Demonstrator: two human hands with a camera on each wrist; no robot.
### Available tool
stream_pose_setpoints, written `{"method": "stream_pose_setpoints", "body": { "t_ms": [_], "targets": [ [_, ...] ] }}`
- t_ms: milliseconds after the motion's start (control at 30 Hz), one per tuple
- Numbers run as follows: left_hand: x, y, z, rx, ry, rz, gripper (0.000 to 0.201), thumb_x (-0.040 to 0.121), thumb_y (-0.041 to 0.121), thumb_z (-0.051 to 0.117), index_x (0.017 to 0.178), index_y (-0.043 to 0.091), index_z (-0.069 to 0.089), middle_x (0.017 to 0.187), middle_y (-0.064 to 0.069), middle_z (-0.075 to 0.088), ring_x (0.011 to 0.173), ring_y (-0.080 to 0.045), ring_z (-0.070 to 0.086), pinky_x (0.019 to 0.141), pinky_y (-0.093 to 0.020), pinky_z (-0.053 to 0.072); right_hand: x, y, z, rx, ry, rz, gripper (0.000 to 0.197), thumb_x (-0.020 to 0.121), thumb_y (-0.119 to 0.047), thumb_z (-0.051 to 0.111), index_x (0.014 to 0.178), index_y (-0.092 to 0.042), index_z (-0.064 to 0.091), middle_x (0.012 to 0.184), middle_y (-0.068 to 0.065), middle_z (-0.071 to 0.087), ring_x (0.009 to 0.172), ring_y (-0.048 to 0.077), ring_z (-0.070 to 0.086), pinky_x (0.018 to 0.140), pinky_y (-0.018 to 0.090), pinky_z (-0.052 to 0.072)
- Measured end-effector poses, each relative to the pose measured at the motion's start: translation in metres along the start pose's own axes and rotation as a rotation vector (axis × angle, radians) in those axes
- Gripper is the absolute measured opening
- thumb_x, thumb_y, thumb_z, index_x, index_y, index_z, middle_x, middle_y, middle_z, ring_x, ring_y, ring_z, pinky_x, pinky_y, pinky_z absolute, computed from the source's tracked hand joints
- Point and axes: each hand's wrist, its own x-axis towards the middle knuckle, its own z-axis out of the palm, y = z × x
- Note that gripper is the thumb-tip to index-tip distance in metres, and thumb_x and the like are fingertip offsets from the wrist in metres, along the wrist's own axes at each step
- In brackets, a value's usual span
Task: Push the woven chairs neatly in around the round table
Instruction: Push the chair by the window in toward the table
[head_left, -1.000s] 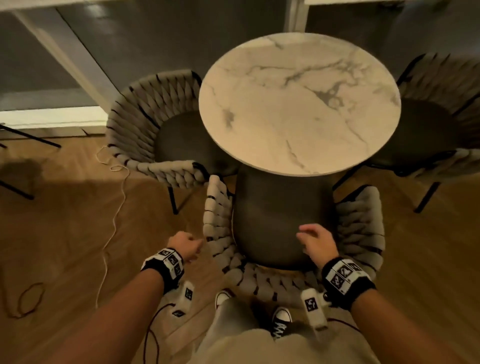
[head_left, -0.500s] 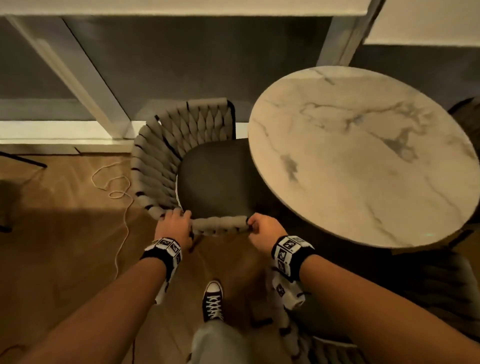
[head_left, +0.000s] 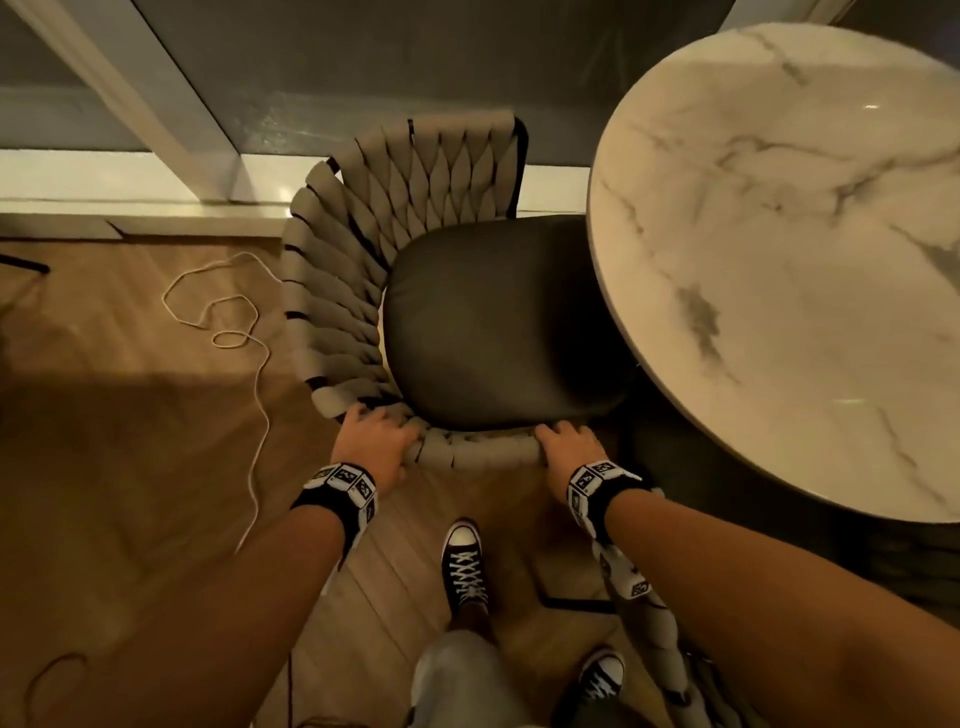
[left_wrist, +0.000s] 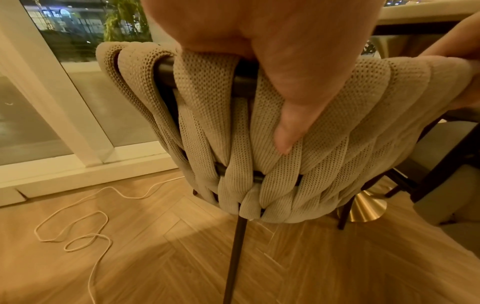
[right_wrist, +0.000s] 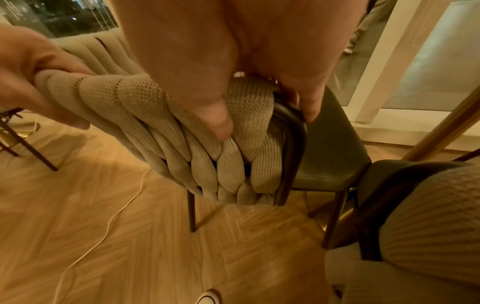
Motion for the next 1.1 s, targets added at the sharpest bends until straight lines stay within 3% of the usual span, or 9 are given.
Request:
{"method": "stream_pose_setpoints", "body": {
  "t_ms": [367, 967, 1100],
  "targets": [
    [0.025, -0.054, -0.008, 0.039, -0.036, -0.056, 0.044, 0.081, 0.043, 0.062, 0.124, 0.042, 0.061, 0.122, 0.006, 0.068, 0.126, -0.023, 0.051, 0.116, -0.048, 0.022, 0.032, -0.039, -0.002, 0.063, -0.004, -0.023, 0.058, 0.089, -0.008, 0.058, 0.142, -0.02, 0.034, 0.142, 0.016, 0.037, 0.129, 0.047, 0.036, 0.115, 0.056, 0.026],
    [0.077, -0.11, -0.033, 0.078, -0.03, -0.126, 0.036, 0.086, 0.05, 0.056, 0.122, 0.054, 0.06, 0.131, 0.012, 0.065, 0.13, -0.017, 0.049, 0.119, -0.046, 0.02, 0.087, -0.073, -0.043, 0.091, -0.009, -0.056, 0.054, 0.086, -0.01, 0.066, 0.133, -0.016, 0.04, 0.133, 0.017, 0.042, 0.121, 0.047, 0.045, 0.111, 0.057, 0.033],
    [0.075, -0.105, -0.03, 0.064, -0.006, -0.155, 0.035, 0.087, 0.047, 0.055, 0.12, 0.05, 0.063, 0.13, 0.009, 0.066, 0.13, -0.018, 0.049, 0.119, -0.044, 0.018, 0.088, -0.073, -0.039, 0.083, 0.036, -0.051, 0.042, 0.087, -0.007, 0.062, 0.126, -0.013, 0.047, 0.127, 0.017, 0.05, 0.118, 0.044, 0.049, 0.106, 0.053, 0.039]
  ]
}}
